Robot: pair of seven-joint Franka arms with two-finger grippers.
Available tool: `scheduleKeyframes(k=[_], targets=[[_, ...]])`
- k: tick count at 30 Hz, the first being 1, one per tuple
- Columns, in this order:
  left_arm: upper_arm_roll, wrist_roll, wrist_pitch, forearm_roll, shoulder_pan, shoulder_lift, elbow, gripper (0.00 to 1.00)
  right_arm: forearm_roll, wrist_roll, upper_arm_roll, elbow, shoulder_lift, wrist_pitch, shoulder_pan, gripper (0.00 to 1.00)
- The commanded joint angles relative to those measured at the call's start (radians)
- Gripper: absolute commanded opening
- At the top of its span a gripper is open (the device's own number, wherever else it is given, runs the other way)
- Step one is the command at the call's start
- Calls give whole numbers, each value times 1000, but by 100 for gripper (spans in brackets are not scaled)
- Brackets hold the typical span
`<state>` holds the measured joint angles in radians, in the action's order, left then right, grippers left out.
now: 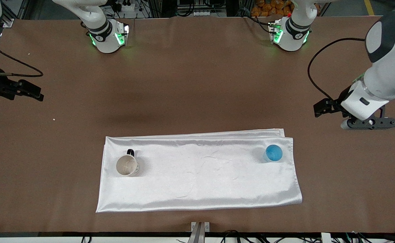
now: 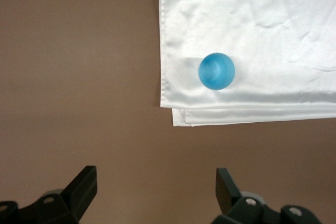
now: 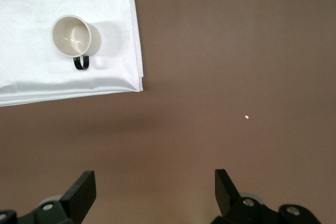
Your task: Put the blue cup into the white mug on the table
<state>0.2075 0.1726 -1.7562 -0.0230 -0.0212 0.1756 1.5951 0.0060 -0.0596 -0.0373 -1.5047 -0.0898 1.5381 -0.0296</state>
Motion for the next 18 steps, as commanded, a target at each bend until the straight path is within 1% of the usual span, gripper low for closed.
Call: scheduleKeyframes(k=[1,7,9,14,16,18], targets=[[0,7,-64,-14,35,77,-10,100,15,-20,0,12,-76,59,68,100],[-2,44,-146,-25,67,169,-14,100,15,-23,0,12,-166,163,131,100],[-2,44,-170,-25,67,203,-15,100,32,-28,-1,12,-197,200,152,100],[-2,44,-244,-23,67,275,-17,100,175,-31,0,12,-284,299,168,100],[-2,44,-269,-23,67,292,-17,100,215,-40,0,12,-318,336,168,100],[-2,44,-293,-23,67,312,-17,100,232,-42,0,12,-349,381,169,100]])
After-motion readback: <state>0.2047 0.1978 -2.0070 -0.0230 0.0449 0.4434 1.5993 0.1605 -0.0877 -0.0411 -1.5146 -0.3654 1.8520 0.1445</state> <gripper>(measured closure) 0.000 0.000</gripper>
